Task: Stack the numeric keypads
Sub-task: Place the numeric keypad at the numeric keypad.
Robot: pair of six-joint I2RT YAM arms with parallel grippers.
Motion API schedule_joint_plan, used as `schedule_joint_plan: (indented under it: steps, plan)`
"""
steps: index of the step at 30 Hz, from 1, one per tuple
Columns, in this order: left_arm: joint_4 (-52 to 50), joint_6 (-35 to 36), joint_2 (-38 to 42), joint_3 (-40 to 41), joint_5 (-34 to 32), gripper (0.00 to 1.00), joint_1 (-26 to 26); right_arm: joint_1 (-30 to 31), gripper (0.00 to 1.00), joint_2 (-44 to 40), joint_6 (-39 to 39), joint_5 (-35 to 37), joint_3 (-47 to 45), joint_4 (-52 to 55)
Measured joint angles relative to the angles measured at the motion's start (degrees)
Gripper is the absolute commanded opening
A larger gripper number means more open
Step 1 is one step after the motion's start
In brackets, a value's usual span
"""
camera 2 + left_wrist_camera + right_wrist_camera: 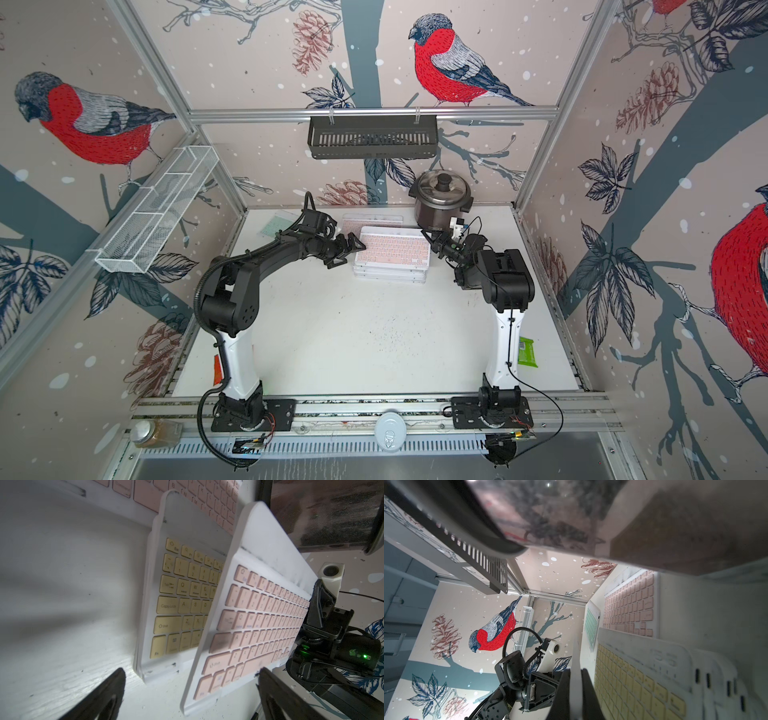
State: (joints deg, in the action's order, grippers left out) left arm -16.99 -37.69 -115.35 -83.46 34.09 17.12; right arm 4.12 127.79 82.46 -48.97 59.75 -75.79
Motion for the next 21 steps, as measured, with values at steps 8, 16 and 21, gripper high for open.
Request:
schedule_joint_plan:
  steps: [8, 16, 21]
  plan:
    - [0.09, -0.5, -1.81, -1.33, 0.28, 0.99, 0.0, 0.66, 0.09, 2.05, -4.55, 1.66, 2.95, 6.4]
    - [0.09, -0.92, -2.73, -1.49, 0.39, 0.99, -0.02, 0.98, 0.32, 4.37, -4.66, 2.73, 4.63, 8.22]
    - [0.11, -0.92, -2.75, -1.64, 0.39, 0.99, -0.02, 1.31, 0.57, 4.48, -5.79, 2.8, 5.2, 9.86]
